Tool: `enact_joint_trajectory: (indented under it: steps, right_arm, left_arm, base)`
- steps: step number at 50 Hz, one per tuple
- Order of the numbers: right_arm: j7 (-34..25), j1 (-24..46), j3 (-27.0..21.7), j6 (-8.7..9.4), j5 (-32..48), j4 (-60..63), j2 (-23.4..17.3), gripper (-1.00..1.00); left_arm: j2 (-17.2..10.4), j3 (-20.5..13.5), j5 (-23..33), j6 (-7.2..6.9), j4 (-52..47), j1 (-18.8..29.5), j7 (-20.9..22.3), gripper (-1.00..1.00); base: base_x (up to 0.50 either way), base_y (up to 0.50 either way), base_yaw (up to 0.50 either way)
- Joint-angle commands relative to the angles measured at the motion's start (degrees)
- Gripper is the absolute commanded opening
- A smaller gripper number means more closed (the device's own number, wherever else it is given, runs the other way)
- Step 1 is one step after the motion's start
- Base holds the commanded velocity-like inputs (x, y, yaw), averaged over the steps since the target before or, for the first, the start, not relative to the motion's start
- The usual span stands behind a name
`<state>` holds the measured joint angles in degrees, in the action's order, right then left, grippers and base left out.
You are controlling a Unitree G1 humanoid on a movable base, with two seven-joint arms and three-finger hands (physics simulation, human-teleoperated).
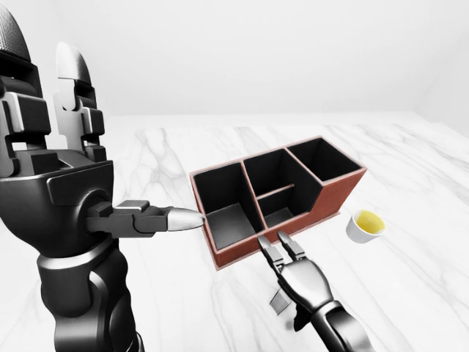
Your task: Pick up the book and place it in the front compartment of the caddy.
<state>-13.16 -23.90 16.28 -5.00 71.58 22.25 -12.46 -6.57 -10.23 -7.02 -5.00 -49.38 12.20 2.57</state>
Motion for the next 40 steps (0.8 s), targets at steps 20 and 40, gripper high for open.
enact_joint_trajectory:
  steps: [20, 40]
  right_arm:
    - [3.54, 2.82, -1.06, 0.0, 3.43, -7.08, 0.1, 1.0]
    - [-1.99, 2.78, -2.41, 0.0, -0.78, -3.47, 0.69, -1.0]
  left_arm:
    - [0.1, 0.11, 0.2, 0.0, -0.62, 0.01, -0.07, 1.0]
    - [-0.11, -0.59, -0.48, 0.0, -0.8, 0.46, -0.23, 1.0]
  base:
    - [0.0, 0.0, 0.0]
    - [0.0, 0.0, 0.0]
